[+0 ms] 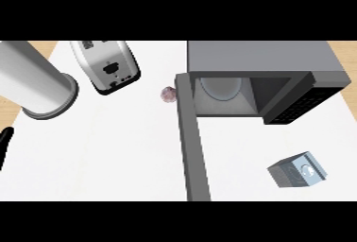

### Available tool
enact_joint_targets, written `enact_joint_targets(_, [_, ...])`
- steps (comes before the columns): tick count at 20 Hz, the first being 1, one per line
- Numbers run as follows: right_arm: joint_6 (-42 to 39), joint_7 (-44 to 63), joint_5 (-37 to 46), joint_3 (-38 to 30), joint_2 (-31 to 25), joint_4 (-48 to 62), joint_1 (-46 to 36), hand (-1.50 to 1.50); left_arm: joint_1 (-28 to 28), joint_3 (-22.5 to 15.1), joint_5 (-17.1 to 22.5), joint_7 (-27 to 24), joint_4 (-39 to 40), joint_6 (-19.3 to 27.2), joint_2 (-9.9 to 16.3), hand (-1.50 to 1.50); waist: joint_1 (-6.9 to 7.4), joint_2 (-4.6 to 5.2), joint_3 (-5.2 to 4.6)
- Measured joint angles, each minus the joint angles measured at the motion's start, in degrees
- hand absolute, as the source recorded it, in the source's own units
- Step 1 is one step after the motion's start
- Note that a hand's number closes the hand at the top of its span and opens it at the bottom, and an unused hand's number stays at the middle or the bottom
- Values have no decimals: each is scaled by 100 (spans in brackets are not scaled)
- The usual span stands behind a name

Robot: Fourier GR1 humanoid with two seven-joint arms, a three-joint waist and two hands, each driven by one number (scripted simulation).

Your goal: Pick up the milk, place it into the microwave and close the microwave

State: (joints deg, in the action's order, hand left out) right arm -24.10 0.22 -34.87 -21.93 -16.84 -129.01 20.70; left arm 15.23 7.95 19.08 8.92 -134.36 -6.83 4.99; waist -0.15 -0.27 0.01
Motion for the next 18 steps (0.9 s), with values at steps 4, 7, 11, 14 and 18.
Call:
enact_joint_targets(4, [-234,-105,247,-148,178,117,174,-150,526,172,136,-62,-117,-303,-35,-150,28,5,0])
enact_joint_targets(7, [-334,-182,495,-216,195,438,13,-150,752,414,237,-126,-110,-522,-20,-150,57,9,0])
enact_joint_targets(11, [-361,-308,914,-199,354,820,-60,-150,1018,687,338,-208,-110,-790,-5,-150,84,10,-2])
enact_joint_targets(14, [-388,-558,1338,-165,500,1239,-120,-150,1248,724,389,-250,-131,-938,-89,-150,110,8,1])
enact_joint_targets(18, [-340,-1030,2004,-200,602,1981,-293,-150,1481,838,445,-471,-102,-1213,-180,-150,127,11,3])
